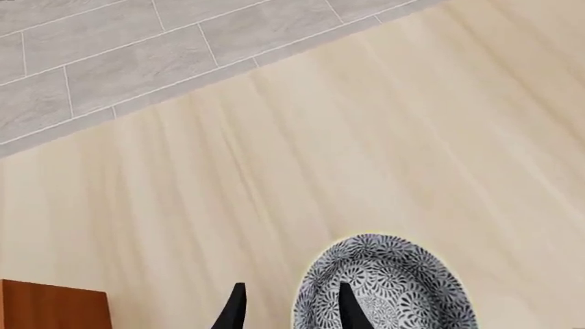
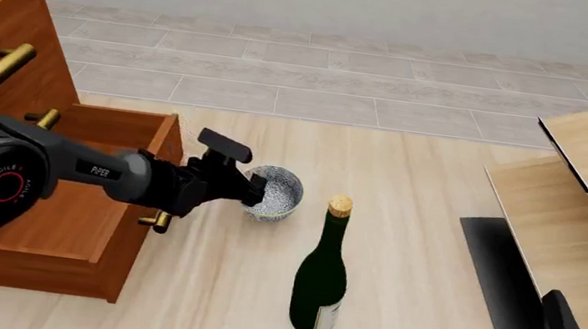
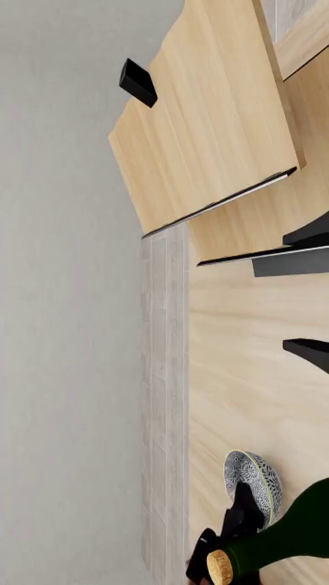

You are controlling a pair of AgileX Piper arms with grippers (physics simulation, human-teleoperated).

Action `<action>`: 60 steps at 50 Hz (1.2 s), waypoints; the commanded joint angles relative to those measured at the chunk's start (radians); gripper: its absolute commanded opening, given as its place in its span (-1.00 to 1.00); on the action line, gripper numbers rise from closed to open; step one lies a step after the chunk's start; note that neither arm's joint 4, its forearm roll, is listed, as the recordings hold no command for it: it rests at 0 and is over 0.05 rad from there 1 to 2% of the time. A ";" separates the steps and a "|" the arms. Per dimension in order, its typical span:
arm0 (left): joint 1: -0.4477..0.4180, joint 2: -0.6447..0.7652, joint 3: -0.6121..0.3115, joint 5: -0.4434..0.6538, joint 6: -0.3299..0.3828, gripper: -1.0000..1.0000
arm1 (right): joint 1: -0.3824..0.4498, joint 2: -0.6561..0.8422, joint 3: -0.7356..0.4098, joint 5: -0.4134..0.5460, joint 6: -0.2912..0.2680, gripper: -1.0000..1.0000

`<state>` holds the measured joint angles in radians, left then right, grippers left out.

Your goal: Put the bowl on top of the cabinet.

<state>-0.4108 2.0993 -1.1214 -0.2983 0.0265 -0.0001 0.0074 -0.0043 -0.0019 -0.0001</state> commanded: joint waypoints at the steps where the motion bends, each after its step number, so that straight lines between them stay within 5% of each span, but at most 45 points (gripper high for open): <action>1: -0.008 0.017 -0.002 -0.007 0.015 1.00 | 0.000 0.000 0.000 0.000 0.000 1.00; 17: -0.035 0.021 0.016 -0.018 0.024 1.00 | 0.000 0.000 0.000 0.000 0.000 1.00; 18: -0.028 -0.018 0.062 -0.084 0.049 -1.00 | 0.000 0.000 0.000 0.000 0.000 1.00; 60: 0.035 -0.723 0.264 0.096 -0.154 -1.00 | 0.000 0.000 0.000 0.000 0.000 1.00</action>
<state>-0.3934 1.5441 -0.8921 -0.2622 -0.0819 -0.0001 0.0074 -0.0043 -0.0019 -0.0001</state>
